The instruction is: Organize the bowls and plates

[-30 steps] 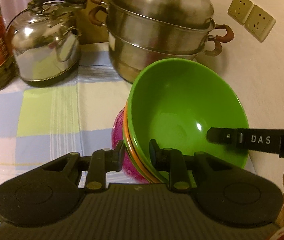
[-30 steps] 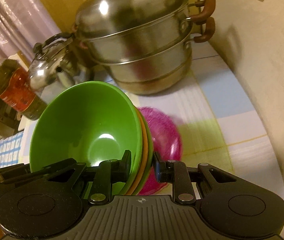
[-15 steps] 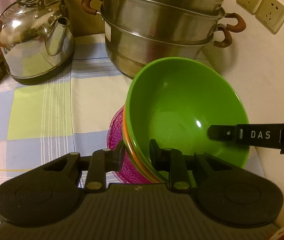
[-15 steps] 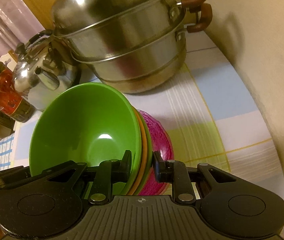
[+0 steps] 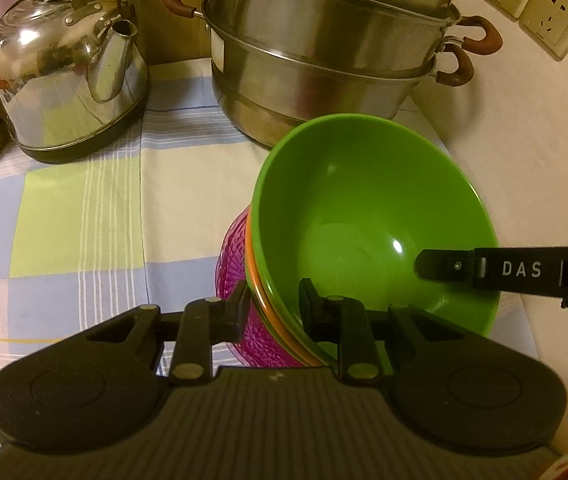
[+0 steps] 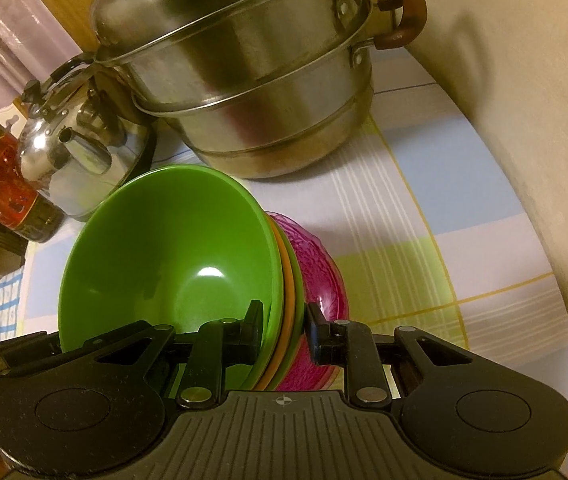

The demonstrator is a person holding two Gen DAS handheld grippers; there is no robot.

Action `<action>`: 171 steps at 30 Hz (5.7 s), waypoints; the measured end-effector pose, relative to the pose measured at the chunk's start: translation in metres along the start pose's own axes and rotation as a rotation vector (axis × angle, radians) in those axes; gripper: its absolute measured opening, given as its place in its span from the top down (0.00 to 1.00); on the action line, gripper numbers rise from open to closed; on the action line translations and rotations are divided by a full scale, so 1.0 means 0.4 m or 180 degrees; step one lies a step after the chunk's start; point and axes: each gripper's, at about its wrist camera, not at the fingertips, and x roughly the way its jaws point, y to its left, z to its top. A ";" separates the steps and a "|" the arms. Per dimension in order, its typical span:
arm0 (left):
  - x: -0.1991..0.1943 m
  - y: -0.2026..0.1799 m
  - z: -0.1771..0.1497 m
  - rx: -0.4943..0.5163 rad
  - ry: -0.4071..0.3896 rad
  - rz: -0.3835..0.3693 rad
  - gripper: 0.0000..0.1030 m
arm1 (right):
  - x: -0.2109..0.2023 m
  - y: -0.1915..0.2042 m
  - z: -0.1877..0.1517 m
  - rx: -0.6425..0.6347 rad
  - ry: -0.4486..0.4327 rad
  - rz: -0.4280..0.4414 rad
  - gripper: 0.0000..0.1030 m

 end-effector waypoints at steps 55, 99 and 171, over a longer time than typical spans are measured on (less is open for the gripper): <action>0.058 0.021 -0.006 -0.0016 0.0120 0.0012 0.78 | 0.084 -0.025 -0.001 0.0040 0.0225 0.0017 0.82; -0.203 0.031 -0.198 -0.0012 -0.0996 0.0235 0.27 | -0.182 -0.018 -0.167 -0.0012 -0.0633 0.0148 0.53; -0.478 -0.064 -0.712 -0.0082 -0.0948 0.0467 0.26 | -0.430 0.076 -0.781 -0.0808 -0.1108 -0.0192 0.53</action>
